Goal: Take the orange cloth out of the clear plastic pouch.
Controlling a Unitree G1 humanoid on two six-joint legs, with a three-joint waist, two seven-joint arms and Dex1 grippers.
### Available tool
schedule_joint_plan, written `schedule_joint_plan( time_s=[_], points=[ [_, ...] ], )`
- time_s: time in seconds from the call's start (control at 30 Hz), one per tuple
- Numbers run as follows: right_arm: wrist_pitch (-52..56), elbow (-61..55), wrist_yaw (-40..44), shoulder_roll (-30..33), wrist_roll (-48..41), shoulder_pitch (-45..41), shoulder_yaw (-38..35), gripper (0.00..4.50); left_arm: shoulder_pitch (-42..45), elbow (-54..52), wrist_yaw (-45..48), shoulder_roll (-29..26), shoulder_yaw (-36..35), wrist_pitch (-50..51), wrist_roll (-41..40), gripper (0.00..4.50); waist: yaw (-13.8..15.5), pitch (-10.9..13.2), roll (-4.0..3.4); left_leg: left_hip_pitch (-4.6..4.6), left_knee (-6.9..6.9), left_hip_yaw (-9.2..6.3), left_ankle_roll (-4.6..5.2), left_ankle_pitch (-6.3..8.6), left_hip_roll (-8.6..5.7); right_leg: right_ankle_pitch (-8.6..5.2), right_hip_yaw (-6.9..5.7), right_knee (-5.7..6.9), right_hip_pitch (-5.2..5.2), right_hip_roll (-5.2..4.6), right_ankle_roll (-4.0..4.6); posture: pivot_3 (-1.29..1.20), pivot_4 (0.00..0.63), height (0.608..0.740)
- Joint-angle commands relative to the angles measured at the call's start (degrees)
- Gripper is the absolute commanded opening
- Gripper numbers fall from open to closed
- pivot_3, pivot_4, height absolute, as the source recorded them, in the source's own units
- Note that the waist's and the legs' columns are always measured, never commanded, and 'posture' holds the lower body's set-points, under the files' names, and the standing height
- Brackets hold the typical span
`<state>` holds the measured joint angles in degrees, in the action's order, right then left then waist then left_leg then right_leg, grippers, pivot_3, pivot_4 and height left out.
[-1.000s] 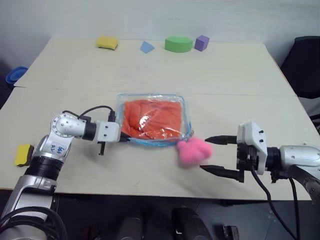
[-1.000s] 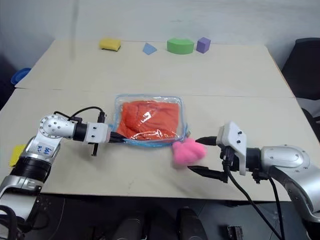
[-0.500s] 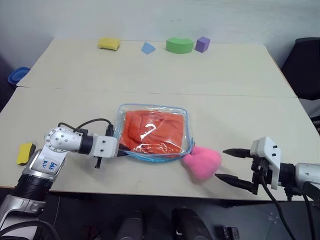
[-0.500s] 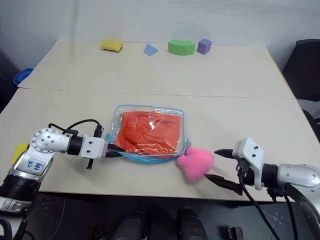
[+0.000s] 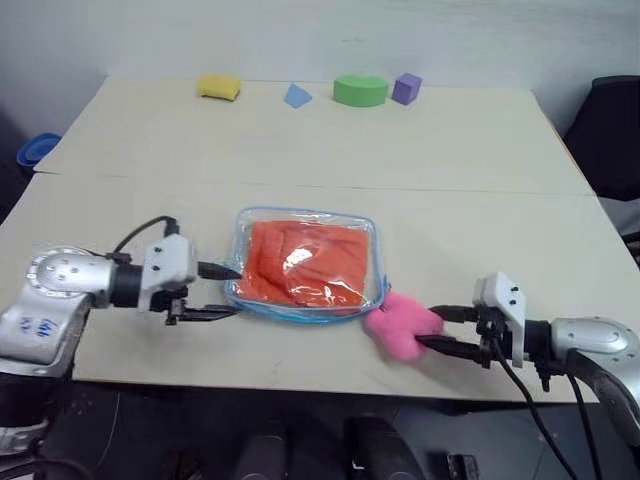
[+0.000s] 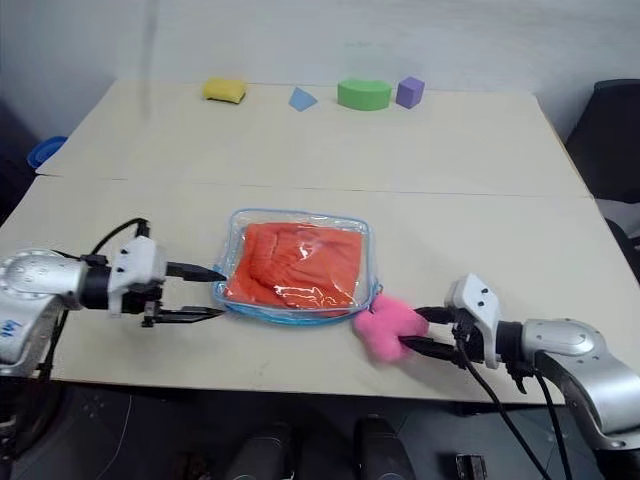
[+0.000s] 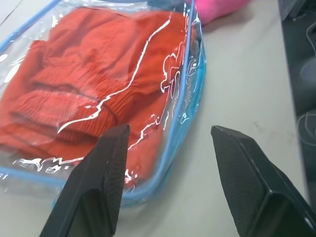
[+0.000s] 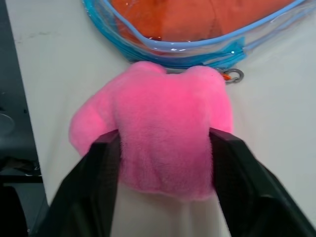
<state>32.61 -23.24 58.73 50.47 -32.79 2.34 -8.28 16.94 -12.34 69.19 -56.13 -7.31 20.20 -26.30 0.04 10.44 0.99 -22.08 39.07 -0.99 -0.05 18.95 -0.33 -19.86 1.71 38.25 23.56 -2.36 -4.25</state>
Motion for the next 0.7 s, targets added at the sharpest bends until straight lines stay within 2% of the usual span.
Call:
schedule_joint_plan(
  time_s=[0.03, 0.17, 0.3, 0.5, 0.63, 0.7],
  points=[
    [1.5, -5.6, 2.1, 1.7, -4.2, 2.9, -4.3, 1.29, 0.2, -3.6, -1.8, -0.2, -1.9, 2.9, -2.0, 2.79, 0.1, 0.0, 0.00, 0.00, 0.00, -0.01, 0.00, 0.00, -0.01, 0.00, -0.01, -0.02, -0.01, -0.01, 0.00, 0.00, 0.150, 0.740],
    [4.6, -12.9, 0.3, 0.7, -8.5, 4.5, -3.1, 0.01, 1.1, -6.4, -2.9, 1.2, 0.2, 4.6, -2.2, 2.79, 0.0, 0.0, 0.00, 0.01, -0.01, -0.02, 0.01, 0.01, 0.00, 0.00, -0.01, -0.03, -0.03, 0.01, 0.00, 0.00, 0.150, 0.740],
    [8.3, -15.8, -3.0, -1.8, -13.1, 2.6, -0.3, 0.01, 3.4, -6.5, -3.1, 2.4, 2.1, 5.6, -1.8, 2.79, -0.3, 0.0, 0.01, 0.02, -0.01, -0.02, -0.01, 0.00, 0.01, 0.00, 0.00, 0.01, -0.02, 0.05, 0.00, 0.00, 0.150, 0.740],
    [6.7, -11.7, -9.4, -6.5, -1.7, -1.9, 13.6, 0.01, 8.2, -5.4, -2.0, 5.8, 8.8, 5.0, 0.3, 2.79, -0.2, 0.0, 0.02, 0.02, 0.00, -0.01, -0.03, -0.01, -0.01, 0.00, 0.01, -0.02, -0.01, 0.04, 0.00, 0.00, 0.150, 0.740],
    [6.9, -9.5, -11.6, -8.5, 1.0, -3.4, 15.6, 0.01, 11.6, -4.1, -0.9, 8.8, 14.2, 4.0, 2.7, 2.79, -0.1, 0.0, 0.04, 0.01, 0.02, 0.00, -0.10, -0.05, -0.02, 0.00, 0.02, 0.03, 0.01, 0.05, 0.00, 0.00, 0.150, 0.740],
    [8.6, -10.2, -12.1, -8.4, -0.6, -3.1, 13.8, 0.47, 13.5, -3.2, -0.1, 10.1, 16.3, 4.3, 3.1, 2.79, -0.3, 0.0, 0.05, 0.02, 0.02, 0.00, -0.11, -0.06, -0.02, 0.00, 0.01, 0.05, 0.01, 0.07, 0.00, 0.00, 0.150, 0.740]
  ],
)
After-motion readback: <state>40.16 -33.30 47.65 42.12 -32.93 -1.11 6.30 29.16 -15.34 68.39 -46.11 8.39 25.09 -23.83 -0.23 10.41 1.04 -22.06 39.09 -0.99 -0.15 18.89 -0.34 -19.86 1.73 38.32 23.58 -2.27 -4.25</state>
